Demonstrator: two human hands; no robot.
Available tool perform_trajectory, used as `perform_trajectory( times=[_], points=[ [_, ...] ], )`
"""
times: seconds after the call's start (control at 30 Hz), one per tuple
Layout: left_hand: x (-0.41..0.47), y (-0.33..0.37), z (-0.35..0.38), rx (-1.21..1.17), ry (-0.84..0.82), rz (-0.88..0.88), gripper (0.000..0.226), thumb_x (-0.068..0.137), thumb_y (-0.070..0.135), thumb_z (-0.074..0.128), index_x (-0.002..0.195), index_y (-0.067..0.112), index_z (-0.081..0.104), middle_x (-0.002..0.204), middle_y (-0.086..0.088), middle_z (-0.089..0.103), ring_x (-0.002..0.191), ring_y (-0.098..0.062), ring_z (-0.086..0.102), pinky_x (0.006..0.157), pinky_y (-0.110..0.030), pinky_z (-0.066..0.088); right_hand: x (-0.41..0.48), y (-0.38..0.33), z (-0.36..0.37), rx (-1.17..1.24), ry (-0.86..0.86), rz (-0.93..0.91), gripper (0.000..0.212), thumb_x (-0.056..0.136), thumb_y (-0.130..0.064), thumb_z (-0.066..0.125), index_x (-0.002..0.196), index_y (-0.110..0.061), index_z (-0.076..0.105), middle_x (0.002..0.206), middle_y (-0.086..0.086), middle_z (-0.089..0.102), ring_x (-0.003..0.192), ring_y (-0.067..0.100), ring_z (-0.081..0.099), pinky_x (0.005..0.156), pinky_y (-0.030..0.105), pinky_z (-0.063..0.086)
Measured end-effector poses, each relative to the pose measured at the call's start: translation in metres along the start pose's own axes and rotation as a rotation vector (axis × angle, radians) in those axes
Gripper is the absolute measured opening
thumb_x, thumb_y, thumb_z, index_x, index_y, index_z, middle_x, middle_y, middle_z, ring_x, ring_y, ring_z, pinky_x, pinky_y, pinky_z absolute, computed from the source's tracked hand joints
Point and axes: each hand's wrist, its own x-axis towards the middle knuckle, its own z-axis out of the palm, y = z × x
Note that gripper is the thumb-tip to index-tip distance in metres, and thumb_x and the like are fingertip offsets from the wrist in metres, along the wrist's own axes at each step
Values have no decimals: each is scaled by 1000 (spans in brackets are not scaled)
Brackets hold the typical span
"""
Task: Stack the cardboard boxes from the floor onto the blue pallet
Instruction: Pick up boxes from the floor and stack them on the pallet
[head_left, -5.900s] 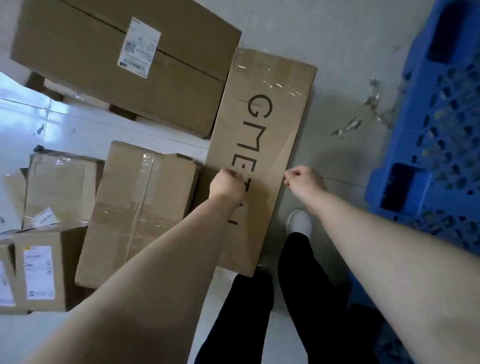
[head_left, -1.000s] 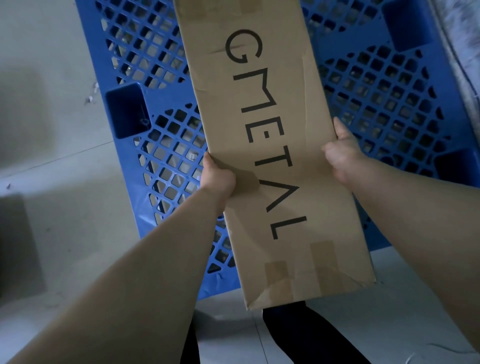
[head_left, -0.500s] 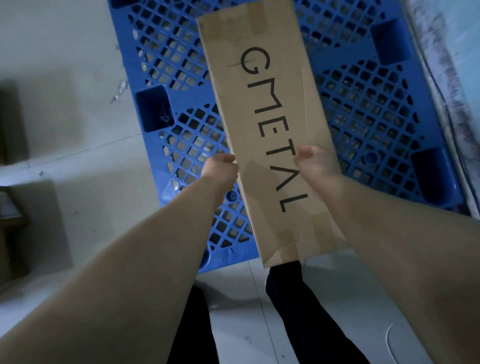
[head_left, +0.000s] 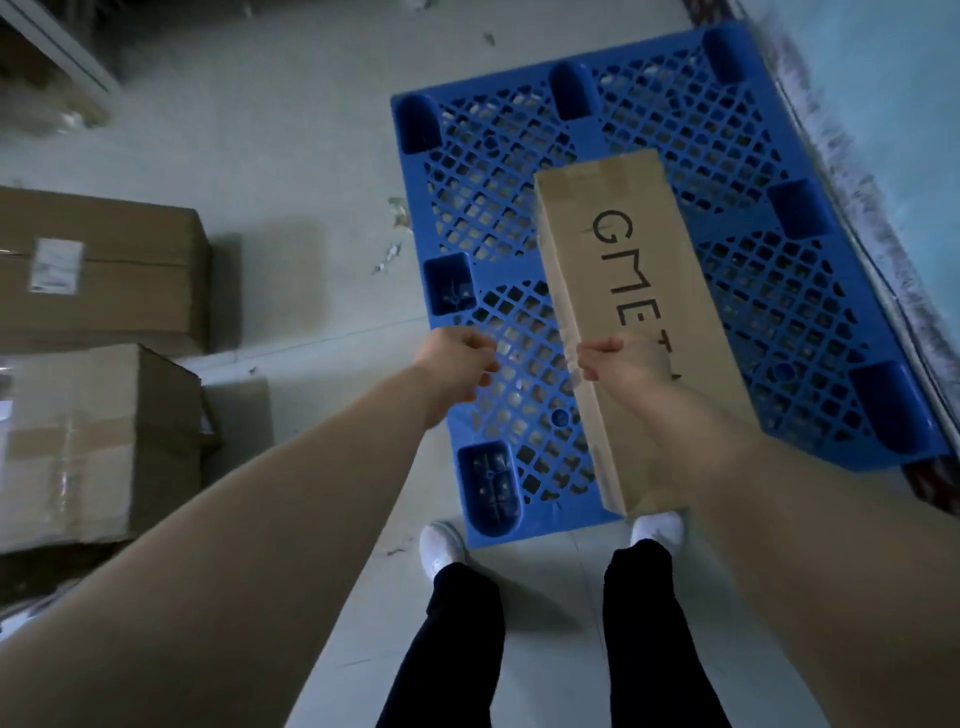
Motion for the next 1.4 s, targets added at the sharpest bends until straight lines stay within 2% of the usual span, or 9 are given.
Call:
perform_trajectory(
  times=[0.13, 0.2, 0.37, 0.5, 0.73, 0.93, 1.13, 1.23, 1.4],
  points=[
    [-39, -33, -64, 1, 83, -9, 17, 98, 11, 49, 107, 10, 64, 99, -8, 66, 77, -16, 59, 61, -25, 47, -51, -31, 43, -63, -69, -40, 18, 95, -17, 55, 102, -18, 71, 98, 0, 69, 95, 25, 67, 87, 40, 55],
    [-60, -54, -93, -19, 136, -21, 19, 97, 10, 49, 108, 10, 64, 100, -8, 67, 76, -16, 59, 63, -26, 48, -75, -42, 64, -129, -127, -74, 18, 95, -18, 53, 100, -22, 70, 108, 0, 69, 98, 23, 66, 91, 40, 53],
    [-121, -101, -127, -59, 279, -61, 21, 98, 11, 47, 110, 10, 64, 98, -7, 66, 71, -13, 58, 61, -25, 47, -124, -52, 100, -327, -276, -154, 17, 95, -16, 54, 98, -22, 70, 106, 0, 69, 95, 21, 65, 74, 28, 50],
    [-179, -141, -138, -113, 341, -111, 19, 98, 11, 46, 103, 9, 64, 98, -10, 66, 75, -20, 58, 58, -25, 44, -165, -65, 128, -373, -355, -208, 16, 89, -10, 60, 80, -22, 67, 90, 1, 70, 89, 20, 69, 88, 33, 55],
    [-232, -189, -189, -228, 458, -146, 13, 98, 13, 47, 93, 14, 60, 96, -9, 66, 77, -21, 58, 61, -29, 46, -215, -95, 190, -399, -420, -269, 16, 85, -2, 62, 80, -15, 70, 85, 7, 70, 78, 22, 66, 84, 34, 55],
    [-235, -239, -275, -278, 536, -180, 14, 95, 15, 51, 96, 13, 64, 88, -9, 65, 78, -24, 59, 63, -32, 49, -243, -147, 279, -386, -427, -335, 23, 84, -8, 61, 67, -23, 67, 76, 0, 70, 76, 18, 68, 55, 21, 42],
    [-224, -299, -376, -321, 537, -236, 14, 94, 17, 52, 87, 18, 64, 100, -9, 68, 93, -29, 68, 71, -34, 53, -265, -186, 387, -333, -442, -293, 22, 81, -12, 59, 63, -22, 67, 73, -5, 72, 82, 21, 72, 80, 32, 55],
    [-218, -324, -424, -315, 551, -267, 17, 95, 15, 52, 106, 12, 65, 104, -11, 67, 99, -30, 66, 72, -34, 53, -274, -204, 432, -319, -442, -289, 24, 84, -11, 57, 66, -22, 67, 75, -4, 72, 81, 19, 72, 84, 31, 57],
    [-207, -357, -468, -311, 518, -332, 19, 95, 15, 52, 109, 9, 64, 104, -11, 66, 92, -27, 64, 60, -29, 53, -280, -219, 481, -346, -448, -246, 22, 87, -12, 54, 72, -22, 68, 77, -4, 72, 77, 15, 70, 57, 21, 44]
  ],
)
